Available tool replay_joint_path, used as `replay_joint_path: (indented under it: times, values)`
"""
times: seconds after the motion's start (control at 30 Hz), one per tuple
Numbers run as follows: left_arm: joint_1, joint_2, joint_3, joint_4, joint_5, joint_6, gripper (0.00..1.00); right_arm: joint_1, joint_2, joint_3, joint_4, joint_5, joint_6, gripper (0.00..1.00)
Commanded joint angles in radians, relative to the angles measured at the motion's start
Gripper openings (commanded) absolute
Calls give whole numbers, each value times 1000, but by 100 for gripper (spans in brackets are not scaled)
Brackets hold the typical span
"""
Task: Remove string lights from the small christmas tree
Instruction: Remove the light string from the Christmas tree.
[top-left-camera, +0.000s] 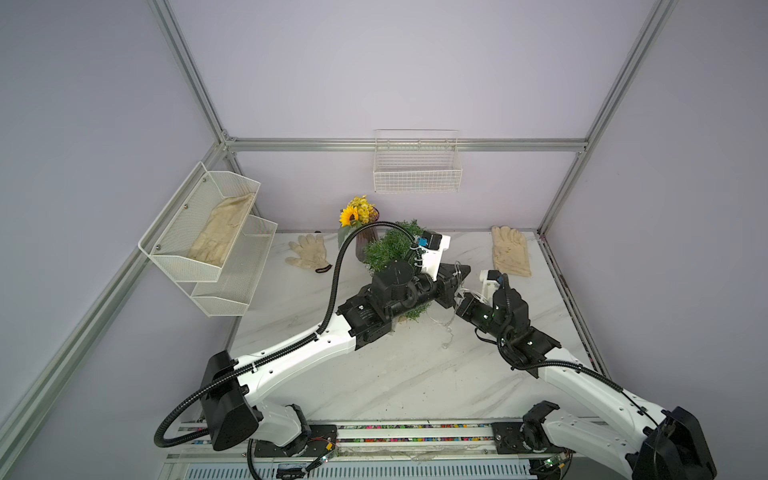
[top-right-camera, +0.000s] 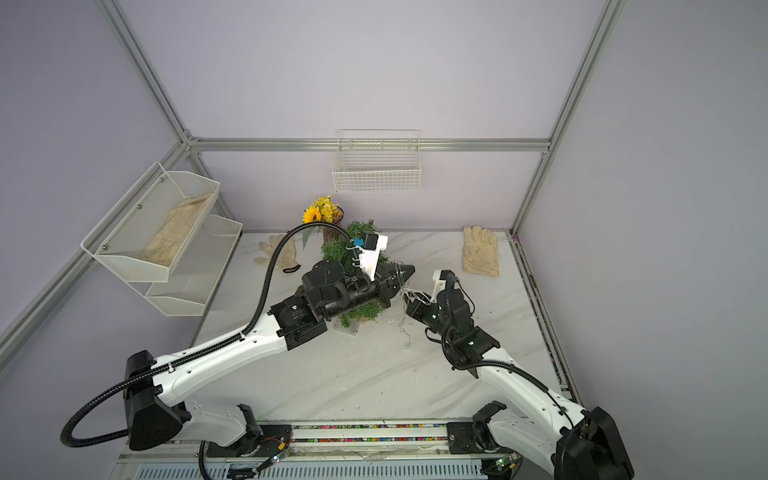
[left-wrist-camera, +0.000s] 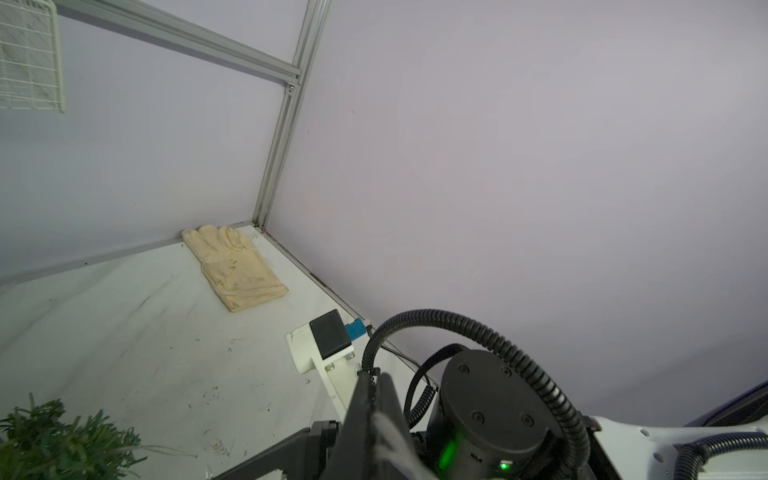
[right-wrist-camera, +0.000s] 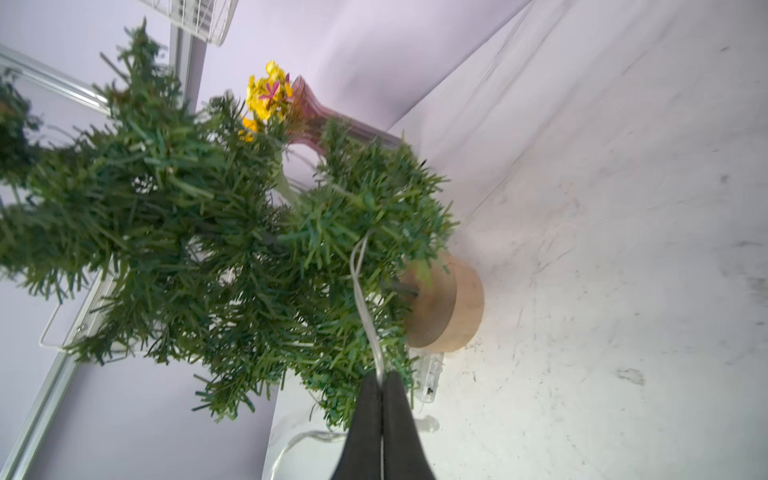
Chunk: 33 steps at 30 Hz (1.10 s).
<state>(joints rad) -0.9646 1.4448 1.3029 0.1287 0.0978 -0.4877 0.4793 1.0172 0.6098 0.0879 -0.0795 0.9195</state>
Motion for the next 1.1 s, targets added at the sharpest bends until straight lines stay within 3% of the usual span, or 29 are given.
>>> replay_joint_path:
  times: [0.0,0.2,0.43,0.8,1.07]
  values:
    - [-15,34,105,28,28,-3,0,-45,-9,-2,-51,32,-18,0]
    - [-20,69,136,21,28,-1,0,-135,74,37,-67,47,-49,0]
    - [-20,90,166,-12,3,32,0,-252,280,163,-24,-16,-80,0]
    - [30,143,351,-200,-30,92,0,-266,560,618,16,-112,-104,0]
    - [85,207,506,-251,20,92,0,-268,708,979,-71,-221,-206,0]
